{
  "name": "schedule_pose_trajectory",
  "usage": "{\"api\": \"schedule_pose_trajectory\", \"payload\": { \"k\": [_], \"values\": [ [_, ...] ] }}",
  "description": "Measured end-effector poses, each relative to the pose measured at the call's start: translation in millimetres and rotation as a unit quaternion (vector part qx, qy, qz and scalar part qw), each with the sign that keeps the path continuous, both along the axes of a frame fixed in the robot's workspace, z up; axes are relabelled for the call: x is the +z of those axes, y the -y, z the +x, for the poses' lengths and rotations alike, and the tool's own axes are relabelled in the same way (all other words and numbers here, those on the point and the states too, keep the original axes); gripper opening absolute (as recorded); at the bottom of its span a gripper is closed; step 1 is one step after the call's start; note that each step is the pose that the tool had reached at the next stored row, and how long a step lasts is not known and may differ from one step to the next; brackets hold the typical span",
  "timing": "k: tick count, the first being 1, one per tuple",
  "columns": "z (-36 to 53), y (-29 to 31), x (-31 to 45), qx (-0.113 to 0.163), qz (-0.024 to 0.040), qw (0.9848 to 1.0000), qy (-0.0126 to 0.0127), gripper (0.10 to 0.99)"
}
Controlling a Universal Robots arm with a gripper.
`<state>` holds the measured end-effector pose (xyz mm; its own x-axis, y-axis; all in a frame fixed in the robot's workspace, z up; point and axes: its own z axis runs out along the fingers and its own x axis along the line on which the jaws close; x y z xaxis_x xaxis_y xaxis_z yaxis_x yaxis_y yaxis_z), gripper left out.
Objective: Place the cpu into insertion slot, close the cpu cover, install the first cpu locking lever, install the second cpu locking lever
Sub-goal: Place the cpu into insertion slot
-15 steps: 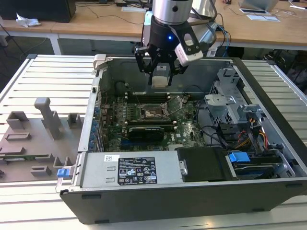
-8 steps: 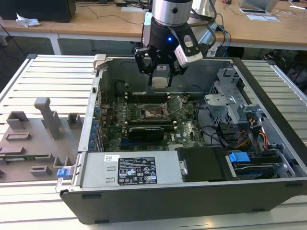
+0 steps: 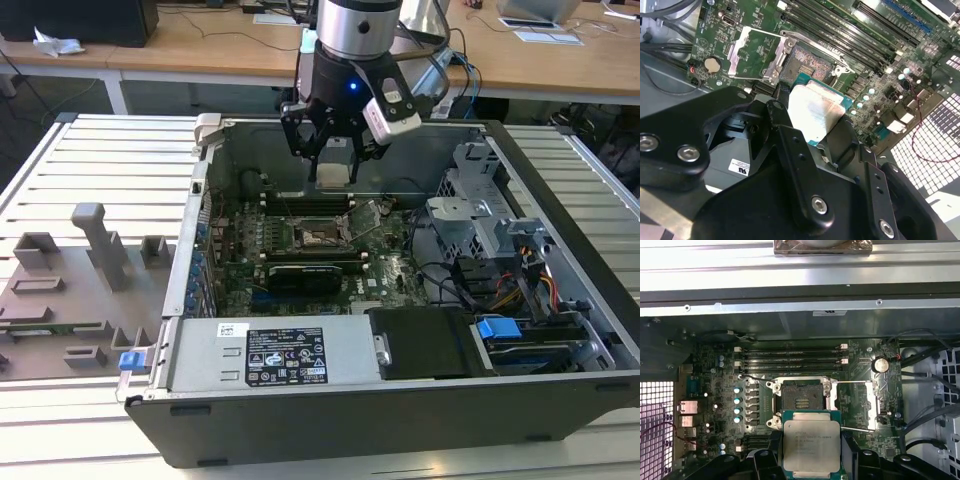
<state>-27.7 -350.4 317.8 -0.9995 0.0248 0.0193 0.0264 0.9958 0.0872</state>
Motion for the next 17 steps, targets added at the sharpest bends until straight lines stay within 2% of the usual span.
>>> {"api": "schedule_pose_trajectory", "payload": {
  "k": [8,10,13,17],
  "values": [
    [-0.3,-1.7,-7.1,0.007,-0.0020,1.0000,0.0000,0.545],
    [-0.3,-8.2,-9.0,0.016,-0.0032,0.9999,0.0000,0.545],
    [-0.3,-16.2,-11.6,0.020,-0.0108,0.9997,-0.0001,0.545],
    [-0.3,-17.0,-14.9,0.020,-0.0127,0.9997,-0.0001,0.545]
  ]
}}
